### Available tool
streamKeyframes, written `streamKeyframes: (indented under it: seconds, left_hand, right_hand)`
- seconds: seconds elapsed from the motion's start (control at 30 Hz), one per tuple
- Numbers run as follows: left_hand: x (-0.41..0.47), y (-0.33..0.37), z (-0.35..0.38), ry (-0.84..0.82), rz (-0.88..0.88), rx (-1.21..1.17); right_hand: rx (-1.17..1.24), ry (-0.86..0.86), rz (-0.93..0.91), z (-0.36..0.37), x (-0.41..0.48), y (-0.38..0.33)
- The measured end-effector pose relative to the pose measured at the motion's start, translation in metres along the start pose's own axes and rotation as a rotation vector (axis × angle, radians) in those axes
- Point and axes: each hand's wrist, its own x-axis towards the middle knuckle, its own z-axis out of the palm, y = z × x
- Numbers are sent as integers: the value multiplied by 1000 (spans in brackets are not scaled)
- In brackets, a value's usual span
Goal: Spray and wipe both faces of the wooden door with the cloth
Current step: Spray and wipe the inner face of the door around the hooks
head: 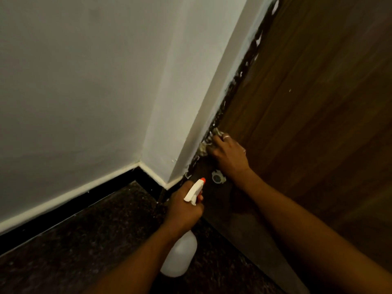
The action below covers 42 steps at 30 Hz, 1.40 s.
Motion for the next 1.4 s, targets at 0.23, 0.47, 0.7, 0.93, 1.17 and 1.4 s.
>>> streamKeyframes:
  seconds: [0.23,0.47,0.7,0.93,1.17,1.4]
  left_hand:
    - [2,-11,-25,15,-5,-2]
    - [-2,-6,-34,29,-34,-8]
    - [1,-17,-39,36,-10,-4]
    - [9,-17,-47,41,31,-17]
    - [7,-19,-24,9,11,45]
    - [-1,-25,-9,-38,-19,69]
  right_hand:
    - [-17,-218,-228,62,-20,-54]
    - [-281,-353,-521,47,4,-43]
    - [-325,-233,-414,36,14,-40]
    - [-131,-186,-530,23,-8,-17]
    - [-79,164,-48,43,-105,-2]
    - [170,-23,271,82,-132,-52]
